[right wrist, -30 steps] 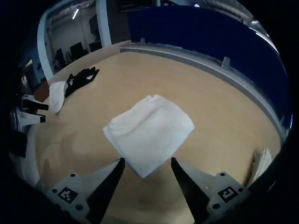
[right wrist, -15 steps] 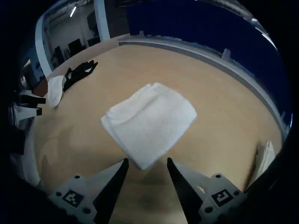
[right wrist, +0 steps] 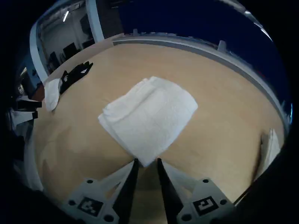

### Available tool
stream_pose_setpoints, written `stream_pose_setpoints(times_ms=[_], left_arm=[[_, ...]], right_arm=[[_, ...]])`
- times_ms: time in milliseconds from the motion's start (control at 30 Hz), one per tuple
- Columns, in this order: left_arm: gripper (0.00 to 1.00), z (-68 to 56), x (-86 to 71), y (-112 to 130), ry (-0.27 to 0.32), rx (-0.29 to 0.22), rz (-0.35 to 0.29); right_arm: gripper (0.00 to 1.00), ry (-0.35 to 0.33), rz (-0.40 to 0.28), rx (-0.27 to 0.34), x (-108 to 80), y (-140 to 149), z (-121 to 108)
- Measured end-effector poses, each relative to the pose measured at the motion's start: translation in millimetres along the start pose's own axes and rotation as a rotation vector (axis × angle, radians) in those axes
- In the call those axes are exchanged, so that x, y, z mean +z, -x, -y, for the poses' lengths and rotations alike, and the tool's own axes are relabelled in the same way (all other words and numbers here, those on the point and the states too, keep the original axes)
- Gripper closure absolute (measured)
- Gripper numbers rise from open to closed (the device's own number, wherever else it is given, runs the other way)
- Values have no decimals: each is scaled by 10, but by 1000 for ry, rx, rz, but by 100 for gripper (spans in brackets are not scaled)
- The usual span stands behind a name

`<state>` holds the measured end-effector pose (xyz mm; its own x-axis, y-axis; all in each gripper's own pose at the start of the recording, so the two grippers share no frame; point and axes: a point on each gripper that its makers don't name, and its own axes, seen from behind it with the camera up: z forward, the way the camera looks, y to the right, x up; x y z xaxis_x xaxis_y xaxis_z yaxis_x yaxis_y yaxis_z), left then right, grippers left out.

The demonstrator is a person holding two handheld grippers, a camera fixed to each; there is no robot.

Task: Fold towel

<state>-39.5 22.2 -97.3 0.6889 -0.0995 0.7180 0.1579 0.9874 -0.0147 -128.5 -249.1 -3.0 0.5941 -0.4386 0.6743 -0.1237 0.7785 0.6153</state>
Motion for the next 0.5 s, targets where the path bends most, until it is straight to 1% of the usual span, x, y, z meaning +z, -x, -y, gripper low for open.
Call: stream_pose_setpoints(times_ms=[67,133,200,267,333,500], left_arm=[[10,0,-2,5,0,1,0],[10,3,-8,6,-1,2,0],[10,6,-15,7,-1,2,0],[10,11,-21,6,-1,0,0],[10,18,-27,3,-2,-1,-1],[10,25,-39,-13,-1,-3,-3]], right_arm=[[74,0,1,3,3,5,5],[74,-1,3,5,8,15,11],[77,-2,4,6,11,20,16],[88,-1,0,10,9,10,18],[92,-3,-6,18,4,-13,19],[94,-10,-29,37,-47,-112,17]])
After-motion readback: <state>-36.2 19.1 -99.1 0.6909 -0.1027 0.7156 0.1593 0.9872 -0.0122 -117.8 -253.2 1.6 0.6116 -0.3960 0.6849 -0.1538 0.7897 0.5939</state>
